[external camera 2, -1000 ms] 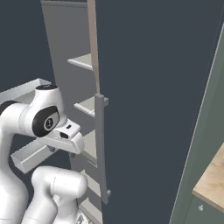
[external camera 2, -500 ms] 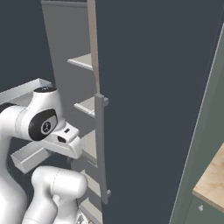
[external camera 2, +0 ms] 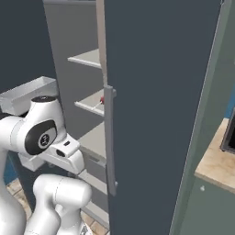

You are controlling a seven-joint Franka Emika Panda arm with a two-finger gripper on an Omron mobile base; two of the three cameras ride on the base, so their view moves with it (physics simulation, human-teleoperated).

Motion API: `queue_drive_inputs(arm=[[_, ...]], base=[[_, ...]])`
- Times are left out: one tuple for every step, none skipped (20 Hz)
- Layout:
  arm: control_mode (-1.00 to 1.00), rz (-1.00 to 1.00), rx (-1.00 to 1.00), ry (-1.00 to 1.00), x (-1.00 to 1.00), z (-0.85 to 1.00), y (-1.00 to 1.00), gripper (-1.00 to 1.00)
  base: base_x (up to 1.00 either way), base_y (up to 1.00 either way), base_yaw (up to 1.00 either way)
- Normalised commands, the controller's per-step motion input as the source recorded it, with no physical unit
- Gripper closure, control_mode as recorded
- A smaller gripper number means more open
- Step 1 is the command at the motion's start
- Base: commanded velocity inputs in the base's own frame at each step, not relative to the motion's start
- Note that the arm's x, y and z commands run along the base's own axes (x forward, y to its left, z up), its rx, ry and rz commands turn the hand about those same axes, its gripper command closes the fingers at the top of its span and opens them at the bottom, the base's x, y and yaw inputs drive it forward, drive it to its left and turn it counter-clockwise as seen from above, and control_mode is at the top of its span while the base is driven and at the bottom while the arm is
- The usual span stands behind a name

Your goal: Store the kebab skewer in the freezer for long-term storage. Close the freezer door after placing the cooked food.

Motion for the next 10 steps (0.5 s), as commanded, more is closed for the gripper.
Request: queue_drive_inputs(arm=[[1.0,0.0,0.0,0.0,0.0,0.0,0.0,-1.0],[1.0,0.0,0.0,0.0,0.0,0.0,0.0,-1.0],[1.0,0.0,0.0,0.0,0.0,0.0,0.0,-1.0],[1.0,0.0,0.0,0.0,0.0,0.0,0.0,-1.0],[1.0,0.0,0.0,0.0,0.0,0.0,0.0,-1.0],[1.0,0.0,0.0,0.0,0.0,0.0,0.0,-1.0],[1.0,0.0,0.0,0.0,0.0,0.0,0.0,-1.0],[1.0,0.0,0.0,0.0,0.0,0.0,0.0,-1.0],[1.0,0.0,0.0,0.0,0.0,0.0,0.0,-1.0],[1.0,0.0,0.0,0.0,0.0,0.0,0.0,-1.0]], base=[[-0.26,0.01,-0.32],[-0.21,0.05,-0.32],[-0.12,0.09,-0.31],[-0.08,0.14,-0.3],[0.0,0.08,-0.33],[0.0,0.06,-0.38],[-0.07,0.07,-0.4],[-0.14,0.1,-0.41],[-0.19,0.13,-0.41],[-0.19,0.24,-0.4]])
